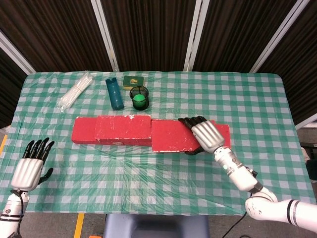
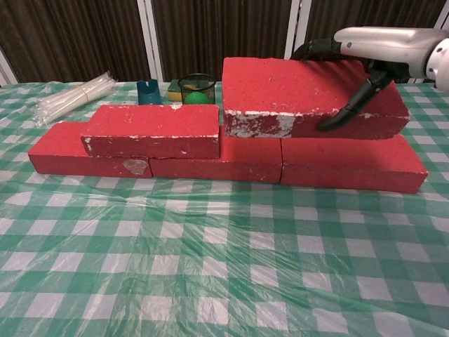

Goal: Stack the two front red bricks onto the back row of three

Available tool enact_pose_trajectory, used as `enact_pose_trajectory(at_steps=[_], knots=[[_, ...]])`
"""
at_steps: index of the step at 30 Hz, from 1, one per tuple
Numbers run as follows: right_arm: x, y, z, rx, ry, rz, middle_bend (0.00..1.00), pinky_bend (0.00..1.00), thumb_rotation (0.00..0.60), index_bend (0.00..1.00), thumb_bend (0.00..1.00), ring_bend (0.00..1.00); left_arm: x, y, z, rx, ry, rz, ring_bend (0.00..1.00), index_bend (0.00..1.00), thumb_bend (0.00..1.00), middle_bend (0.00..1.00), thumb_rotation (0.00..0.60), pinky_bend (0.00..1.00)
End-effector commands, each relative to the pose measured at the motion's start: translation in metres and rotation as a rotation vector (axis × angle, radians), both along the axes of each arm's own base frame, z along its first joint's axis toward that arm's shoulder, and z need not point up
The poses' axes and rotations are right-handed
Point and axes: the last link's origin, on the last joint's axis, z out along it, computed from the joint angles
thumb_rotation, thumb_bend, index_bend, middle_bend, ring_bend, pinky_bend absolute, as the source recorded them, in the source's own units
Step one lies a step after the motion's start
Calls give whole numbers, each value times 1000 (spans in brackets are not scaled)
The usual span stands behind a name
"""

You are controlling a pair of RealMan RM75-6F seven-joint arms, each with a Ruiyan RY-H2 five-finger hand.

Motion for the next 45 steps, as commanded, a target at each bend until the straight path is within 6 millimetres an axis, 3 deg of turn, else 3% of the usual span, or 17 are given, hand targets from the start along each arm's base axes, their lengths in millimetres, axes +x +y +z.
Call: enact_pose_trajectory(at_steps=[1, 5, 11, 20, 34, 45], knots=[[3, -49, 11, -10, 20, -44, 420, 333, 534, 559, 118, 328, -3, 6, -1, 16, 12, 24, 0, 0, 323, 0, 600, 19], [-1, -75, 2, 8, 34, -78, 420, 332, 534, 559, 119, 328, -7, 12, -3, 24, 26, 51, 0, 0, 325, 0, 600, 20], [-9, -90, -21, 59, 49, -103, 420, 332, 534, 559, 121, 327, -10, 16, -2, 38, 33, 73, 0, 0, 325, 0, 600, 20], [-13, -88, -43, 131, 0, -149, 420, 331, 535, 552, 121, 328, -14, 18, 3, 54, 34, 99, 0, 0, 330, 0, 600, 21], [-20, -77, -46, 126, 50, -153, 420, 329, 533, 536, 121, 328, -13, 16, 8, 53, 21, 103, 0, 0, 345, 0, 600, 22], [-14, -70, -53, 117, 49, -152, 420, 328, 537, 532, 121, 328, -11, 14, 7, 38, 14, 99, 0, 0, 345, 0, 600, 22]])
